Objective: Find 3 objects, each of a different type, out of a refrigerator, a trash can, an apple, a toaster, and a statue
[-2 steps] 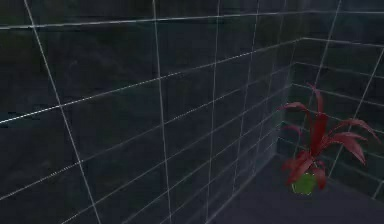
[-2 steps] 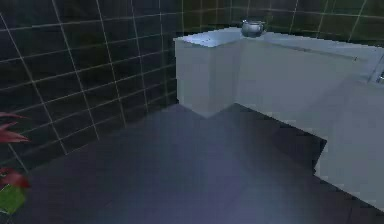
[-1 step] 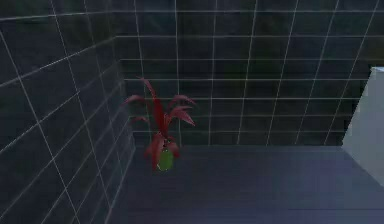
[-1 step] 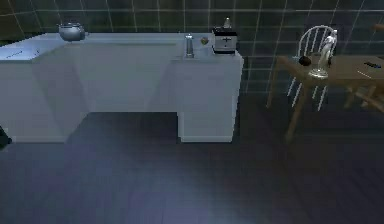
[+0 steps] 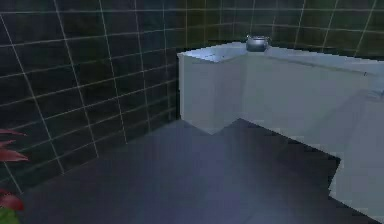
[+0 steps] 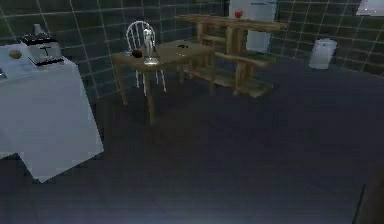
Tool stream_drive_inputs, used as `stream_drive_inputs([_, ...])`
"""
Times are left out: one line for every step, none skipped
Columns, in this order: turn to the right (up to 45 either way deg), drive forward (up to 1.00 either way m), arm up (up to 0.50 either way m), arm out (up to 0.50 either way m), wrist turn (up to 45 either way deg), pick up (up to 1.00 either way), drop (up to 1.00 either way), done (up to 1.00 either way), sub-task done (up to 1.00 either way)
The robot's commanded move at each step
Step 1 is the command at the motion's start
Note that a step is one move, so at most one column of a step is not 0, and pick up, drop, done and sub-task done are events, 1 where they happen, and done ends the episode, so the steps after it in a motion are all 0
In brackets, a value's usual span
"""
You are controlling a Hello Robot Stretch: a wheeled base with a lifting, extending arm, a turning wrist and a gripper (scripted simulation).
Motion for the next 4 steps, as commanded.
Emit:
stream_drive_inputs([36.0,0.0,0.0,0.0,0.0,0.0,0.0,0.0,0.0])
stream_drive_inputs([0.0,0.05,0.0,0.0,0.0,0.0,0.0,0.0,0.0])
stream_drive_inputs([9.0,0.0,0.0,0.0,0.0,0.0,0.0,0.0,0.0])
stream_drive_inputs([0.0,1.0,0.0,0.0,0.0,0.0,0.0,0.0,0.0])
